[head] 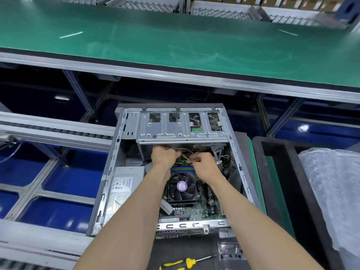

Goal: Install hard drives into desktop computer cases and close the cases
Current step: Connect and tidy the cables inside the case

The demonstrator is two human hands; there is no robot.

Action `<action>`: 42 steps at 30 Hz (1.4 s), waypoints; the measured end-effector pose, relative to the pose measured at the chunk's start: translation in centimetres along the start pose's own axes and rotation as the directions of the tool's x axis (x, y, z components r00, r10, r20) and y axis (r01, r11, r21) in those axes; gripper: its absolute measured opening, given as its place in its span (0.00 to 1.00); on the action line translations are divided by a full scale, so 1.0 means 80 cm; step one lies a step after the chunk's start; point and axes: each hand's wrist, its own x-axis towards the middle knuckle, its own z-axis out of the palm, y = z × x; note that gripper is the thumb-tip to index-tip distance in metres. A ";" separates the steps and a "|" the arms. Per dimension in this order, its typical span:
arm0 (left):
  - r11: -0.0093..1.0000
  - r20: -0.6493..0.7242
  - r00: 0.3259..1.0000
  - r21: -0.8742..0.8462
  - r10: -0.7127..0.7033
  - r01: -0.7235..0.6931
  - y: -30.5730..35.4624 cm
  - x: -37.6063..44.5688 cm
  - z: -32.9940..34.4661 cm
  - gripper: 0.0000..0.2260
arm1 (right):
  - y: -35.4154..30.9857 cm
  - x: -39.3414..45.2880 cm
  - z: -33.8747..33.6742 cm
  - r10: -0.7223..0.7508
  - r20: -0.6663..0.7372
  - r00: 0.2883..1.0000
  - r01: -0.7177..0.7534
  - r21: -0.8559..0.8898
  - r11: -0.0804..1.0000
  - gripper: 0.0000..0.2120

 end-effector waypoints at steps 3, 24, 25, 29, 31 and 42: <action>0.999 0.004 1.000 -0.031 -0.010 0.010 0.000 -0.001 -0.001 0.07 | 0.002 0.001 0.001 -0.036 0.009 0.999 0.036 -0.047 0.998 0.15; 0.974 -0.032 0.999 0.224 0.031 -0.023 0.002 -0.008 -0.005 0.10 | -0.007 0.020 0.023 0.024 -0.143 0.989 -0.065 -0.288 0.955 0.10; 0.963 -0.035 0.998 0.266 0.046 -0.035 0.003 -0.009 -0.005 0.10 | -0.007 0.021 0.023 0.039 -0.152 0.988 -0.078 -0.257 0.963 0.11; 0.807 0.057 0.983 0.564 0.175 -0.177 0.001 -0.015 -0.002 0.10 | -0.008 0.023 0.023 0.062 -0.168 0.984 -0.084 -0.127 0.988 0.11; 0.672 0.158 0.950 0.676 0.268 -0.302 0.000 -0.018 0.001 0.10 | -0.006 0.023 0.022 0.036 -0.180 0.983 -0.054 -0.094 0.994 0.09; 0.615 0.287 0.941 0.714 0.179 -0.335 0.007 0.014 0.003 0.22 | -0.001 0.022 0.022 0.016 -0.219 0.976 0.026 0.191 0.981 0.08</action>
